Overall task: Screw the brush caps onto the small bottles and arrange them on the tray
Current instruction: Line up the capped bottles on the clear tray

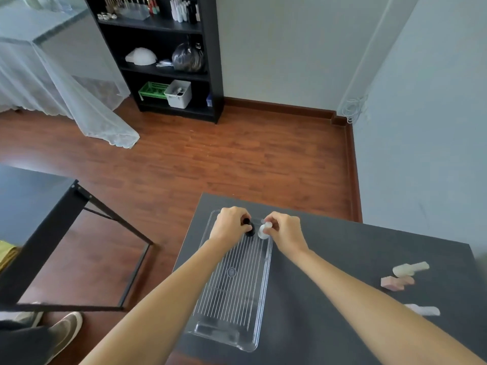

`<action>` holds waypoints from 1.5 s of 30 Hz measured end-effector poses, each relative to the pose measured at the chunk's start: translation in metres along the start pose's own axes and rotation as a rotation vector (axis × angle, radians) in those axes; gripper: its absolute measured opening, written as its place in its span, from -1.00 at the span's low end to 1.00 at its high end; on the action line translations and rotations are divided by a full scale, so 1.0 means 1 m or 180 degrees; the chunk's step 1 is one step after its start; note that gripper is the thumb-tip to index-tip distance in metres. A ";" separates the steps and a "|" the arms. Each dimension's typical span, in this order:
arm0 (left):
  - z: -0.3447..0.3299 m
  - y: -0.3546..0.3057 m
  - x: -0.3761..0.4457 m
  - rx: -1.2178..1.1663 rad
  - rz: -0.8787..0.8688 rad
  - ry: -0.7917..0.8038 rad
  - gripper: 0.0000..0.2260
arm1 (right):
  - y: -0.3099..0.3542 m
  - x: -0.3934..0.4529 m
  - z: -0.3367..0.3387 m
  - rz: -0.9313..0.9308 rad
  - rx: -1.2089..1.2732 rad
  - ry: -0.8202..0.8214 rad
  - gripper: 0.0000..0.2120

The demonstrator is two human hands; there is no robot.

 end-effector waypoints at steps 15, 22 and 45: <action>-0.027 -0.002 0.010 0.0187 -0.0088 0.0069 -0.82 | -0.001 0.000 -0.009 0.0226 -0.0214 0.0044 -0.81; -0.016 -0.039 -0.006 0.0180 -0.0456 -0.0400 -0.58 | -0.016 -0.032 0.042 0.0314 -0.0094 -0.0184 -0.69; -0.241 -0.311 -0.066 0.0384 -0.1471 0.1130 -0.63 | -0.228 -0.216 0.221 -0.1184 0.0081 -0.0297 -0.69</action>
Point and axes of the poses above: each hand's wrist, its own x-axis towards the middle knuckle, its own z-axis out of the back of the hand, y = z × x, the point moved 7 cm from there along x, towards the middle knuckle, and after that the axes turned 3 degrees about z, right-handed, at the moved point
